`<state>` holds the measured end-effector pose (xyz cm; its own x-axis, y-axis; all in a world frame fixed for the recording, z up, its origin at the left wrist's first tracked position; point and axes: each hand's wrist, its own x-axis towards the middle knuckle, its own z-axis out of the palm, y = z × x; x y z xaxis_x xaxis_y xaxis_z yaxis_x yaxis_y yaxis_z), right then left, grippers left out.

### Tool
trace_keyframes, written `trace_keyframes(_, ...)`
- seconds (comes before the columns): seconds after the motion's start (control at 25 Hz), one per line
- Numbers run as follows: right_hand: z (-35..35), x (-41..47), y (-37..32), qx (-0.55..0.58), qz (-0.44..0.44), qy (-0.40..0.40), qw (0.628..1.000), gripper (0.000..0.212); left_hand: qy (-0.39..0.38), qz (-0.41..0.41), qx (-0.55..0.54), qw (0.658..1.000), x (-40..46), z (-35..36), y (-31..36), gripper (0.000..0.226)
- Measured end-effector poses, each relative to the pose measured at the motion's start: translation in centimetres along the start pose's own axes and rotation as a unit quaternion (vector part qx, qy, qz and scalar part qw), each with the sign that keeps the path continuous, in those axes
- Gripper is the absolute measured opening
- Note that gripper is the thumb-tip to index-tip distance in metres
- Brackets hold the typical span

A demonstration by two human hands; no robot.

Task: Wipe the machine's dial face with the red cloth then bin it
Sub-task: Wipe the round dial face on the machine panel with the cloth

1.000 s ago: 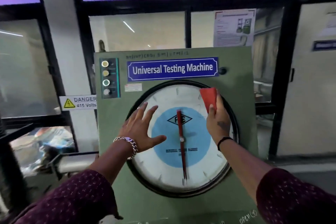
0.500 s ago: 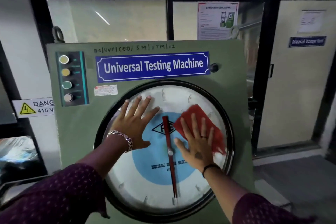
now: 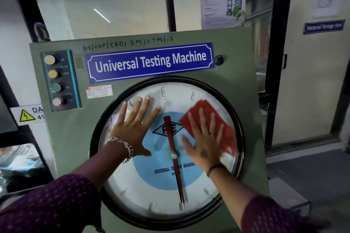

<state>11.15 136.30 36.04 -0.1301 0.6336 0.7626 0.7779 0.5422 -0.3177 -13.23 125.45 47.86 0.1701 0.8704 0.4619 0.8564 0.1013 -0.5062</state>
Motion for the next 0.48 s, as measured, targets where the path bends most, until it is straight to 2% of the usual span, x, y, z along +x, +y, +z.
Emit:
trace_keyframes(0.08, -0.2, 3.9, -3.2, -0.005, -0.025, -0.002, 1.000, 0.086, -0.001, 0.002, 0.003, 1.000, 0.2, 0.1, 0.5, 0.186)
trace_keyframes(0.16, 1.1, 1.1, -2.4, -0.039, -0.096, -0.008, 0.995, 0.087, -0.001, 0.006, 0.002, 1.000, 0.2, 0.1, 0.5, 0.186)
trace_keyframes(0.2, 1.6, -2.4, -0.4, -0.058, -0.102, -0.021, 0.993, 0.088, -0.002, 0.008, 0.004, 1.000, 0.1, 0.2, 0.5, 0.185)
trace_keyframes(0.28, 1.6, -7.7, 3.3, -0.041, -0.016, -0.021, 0.999, 0.089, -0.005, 0.009, 0.005, 1.000, 0.1, 0.3, 0.5, 0.184)
trace_keyframes(0.4, 1.2, -3.6, 2.0, 0.030, 0.175, -0.011, 0.984, 0.093, -0.012, 0.000, 0.013, 1.000, 0.2, 0.1, 1.0, 0.185)
trace_keyframes(0.48, 0.7, 0.6, -0.3, 0.040, 0.183, -0.004, 0.982, 0.095, -0.006, -0.002, 0.012, 1.000, 0.2, 0.0, 1.1, 0.184)
